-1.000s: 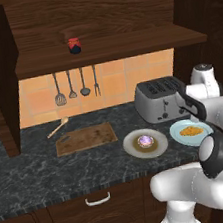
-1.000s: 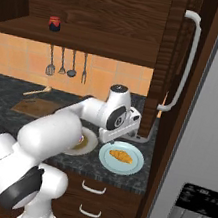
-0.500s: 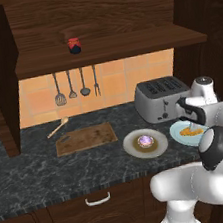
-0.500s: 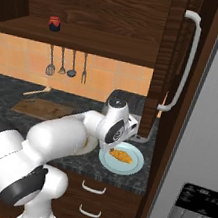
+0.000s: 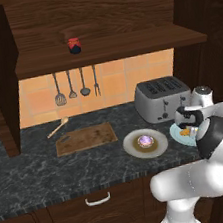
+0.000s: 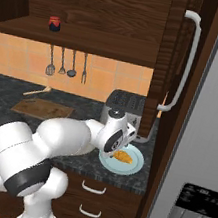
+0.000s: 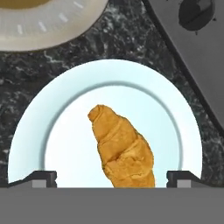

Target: From the different types of pastries on the counter, select a croissant and place it on the cutting board. Then retrieve a jar of jam from the cabinet and place it alongside the croissant on the cutting board.

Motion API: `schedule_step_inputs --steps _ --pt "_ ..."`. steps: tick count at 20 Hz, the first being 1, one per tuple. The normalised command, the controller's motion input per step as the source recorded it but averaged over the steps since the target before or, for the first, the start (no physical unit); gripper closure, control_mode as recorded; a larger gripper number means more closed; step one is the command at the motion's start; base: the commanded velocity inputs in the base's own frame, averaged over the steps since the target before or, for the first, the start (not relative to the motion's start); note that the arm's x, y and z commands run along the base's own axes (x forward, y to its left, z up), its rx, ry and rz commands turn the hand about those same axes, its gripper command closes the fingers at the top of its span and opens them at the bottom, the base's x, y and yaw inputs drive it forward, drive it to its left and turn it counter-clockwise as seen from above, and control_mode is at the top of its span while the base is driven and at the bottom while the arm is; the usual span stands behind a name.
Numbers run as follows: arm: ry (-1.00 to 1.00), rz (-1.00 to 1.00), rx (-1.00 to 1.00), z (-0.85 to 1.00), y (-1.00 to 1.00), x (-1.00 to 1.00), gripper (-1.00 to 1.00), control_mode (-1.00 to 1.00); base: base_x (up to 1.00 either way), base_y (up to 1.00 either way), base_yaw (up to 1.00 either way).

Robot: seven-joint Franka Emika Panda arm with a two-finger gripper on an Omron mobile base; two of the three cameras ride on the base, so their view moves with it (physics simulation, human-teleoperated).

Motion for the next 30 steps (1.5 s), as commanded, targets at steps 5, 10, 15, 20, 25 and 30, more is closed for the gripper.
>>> schedule_step_inputs --steps 5,10,15,20,25,30 --pt "0.0 0.03 0.0 -0.31 0.0 0.11 -1.0 -1.0 0.0 0.0 0.0" --pt "0.0 0.03 0.0 -0.38 0.0 0.25 1.0 -1.0 0.0 0.0 0.0" --pt "0.0 0.03 0.0 -0.35 0.0 0.25 1.0 -1.0 0.0 0.0 0.0" --pt "0.0 0.1 0.0 0.09 0.12 0.11 1.0 -1.0 0.0 0.0 0.0" --pt "0.0 0.16 -0.12 0.47 0.5 -0.08 1.0 -1.0 0.0 0.0 0.0" --pt "0.0 0.23 -0.22 0.48 0.83 -0.27 1.0 -1.0 0.0 0.0 0.0"
